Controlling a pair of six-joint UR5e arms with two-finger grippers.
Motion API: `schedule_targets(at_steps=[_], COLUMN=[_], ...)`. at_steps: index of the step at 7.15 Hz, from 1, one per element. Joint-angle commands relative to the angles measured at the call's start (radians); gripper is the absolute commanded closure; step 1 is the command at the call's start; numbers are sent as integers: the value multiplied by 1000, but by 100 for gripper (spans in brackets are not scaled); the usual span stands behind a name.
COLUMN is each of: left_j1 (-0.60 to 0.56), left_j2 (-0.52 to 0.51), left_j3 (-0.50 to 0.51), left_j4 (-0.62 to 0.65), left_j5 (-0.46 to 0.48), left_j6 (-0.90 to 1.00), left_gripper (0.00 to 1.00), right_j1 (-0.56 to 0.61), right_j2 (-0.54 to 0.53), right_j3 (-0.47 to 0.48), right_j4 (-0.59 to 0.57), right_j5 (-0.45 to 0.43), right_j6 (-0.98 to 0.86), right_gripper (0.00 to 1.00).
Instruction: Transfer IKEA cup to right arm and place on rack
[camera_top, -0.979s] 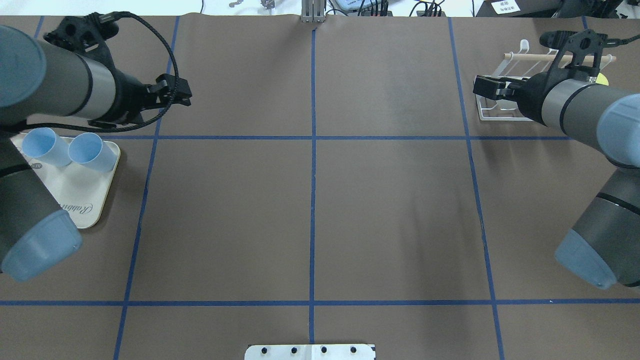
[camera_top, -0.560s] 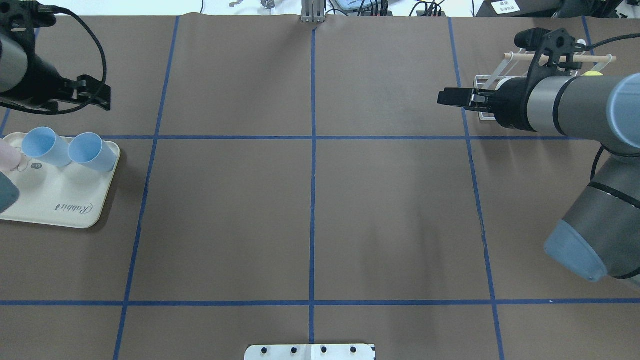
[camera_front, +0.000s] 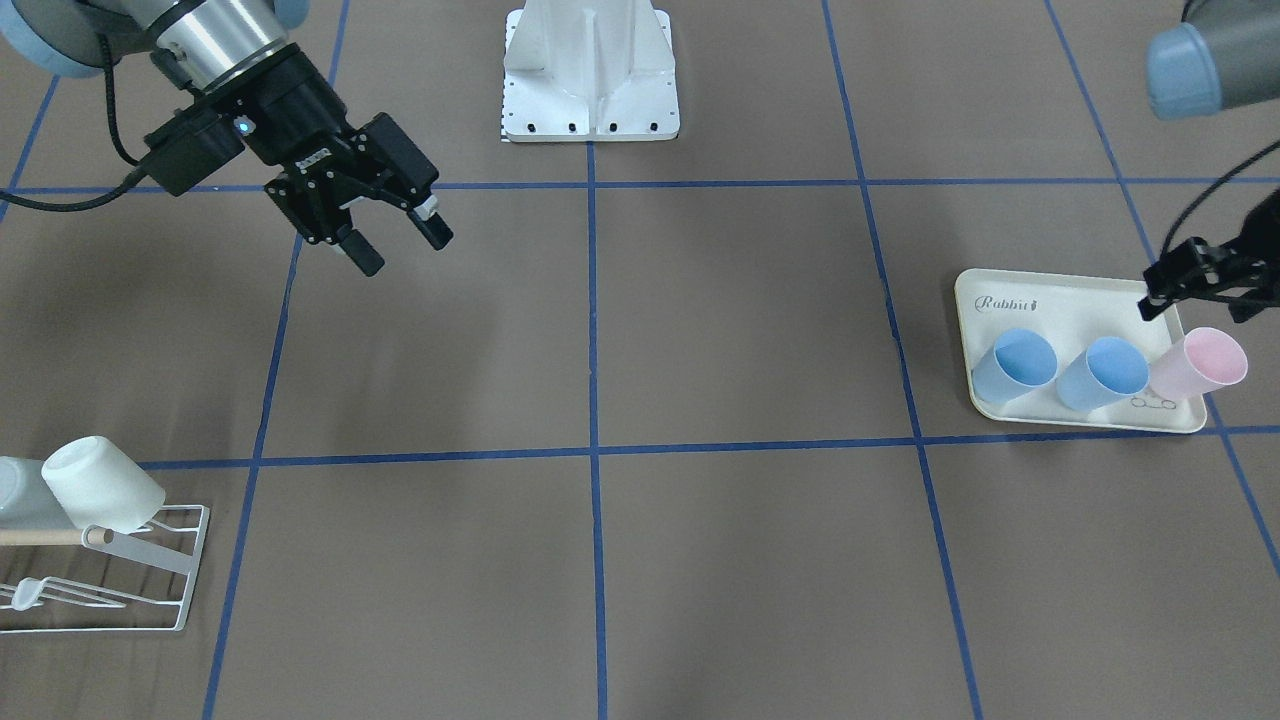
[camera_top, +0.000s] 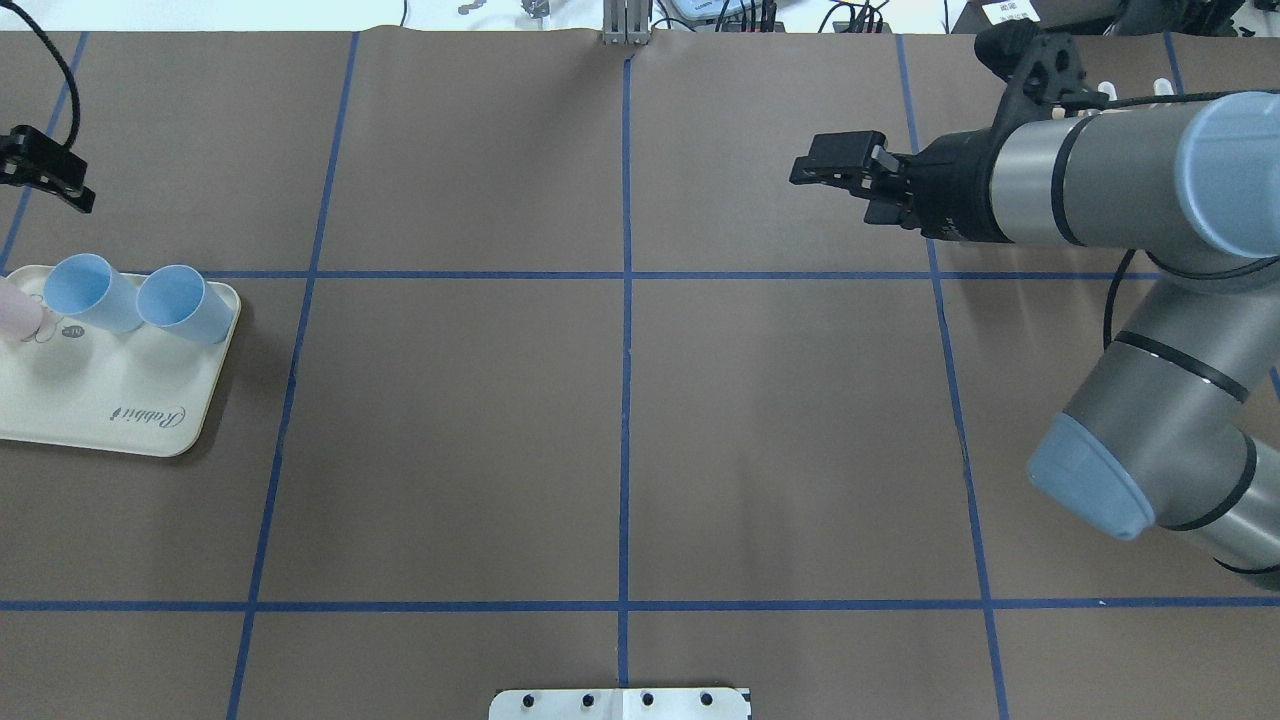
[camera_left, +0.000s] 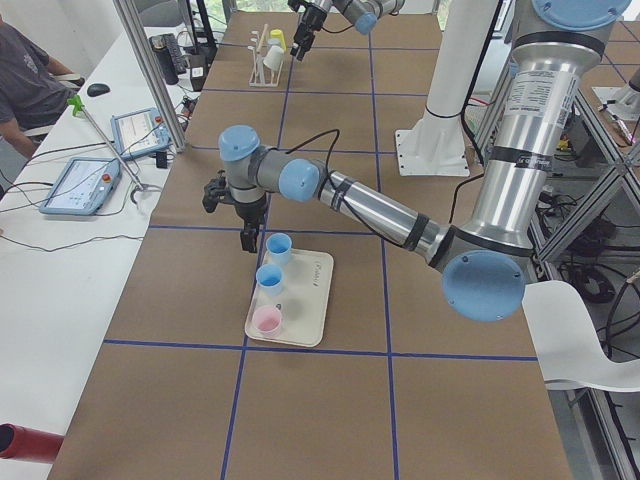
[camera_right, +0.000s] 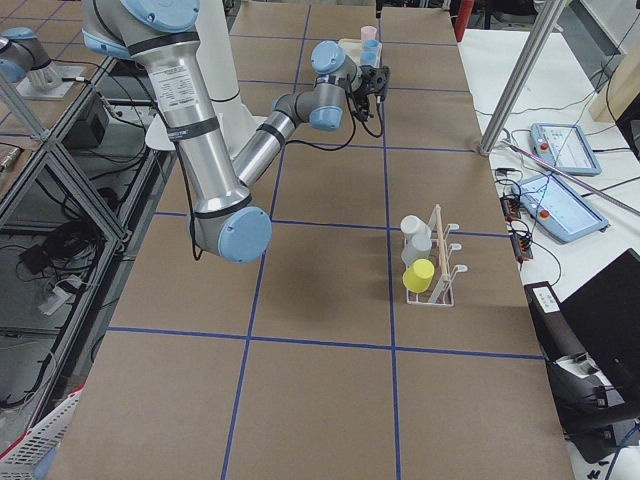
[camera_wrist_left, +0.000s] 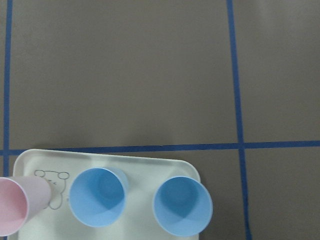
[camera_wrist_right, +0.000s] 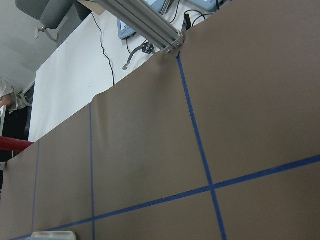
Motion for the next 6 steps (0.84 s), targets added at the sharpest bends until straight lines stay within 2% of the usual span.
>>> schedule_targets(at_steps=[1, 2, 4, 6], left_j1=[-87, -89, -89, -89], left_j2=[-5, -5, 7, 33], left_j3=[195, 237, 306, 443], left_j4=[-9, -11, -31, -246], left_j5=[-17, -17, -17, -17], left_j6=[236, 270, 303, 265], left_gripper=[0, 0, 0, 0], right_j1=[-57, -89, -115, -123], right_j2=[42, 42, 42, 42], right_j3=[-45, -85, -108, -108], right_j4=[73, 155, 193, 197], right_j5=[-57, -107, -144, -146], right_j6=[94, 122, 127, 125], right_gripper=[0, 0, 0, 0])
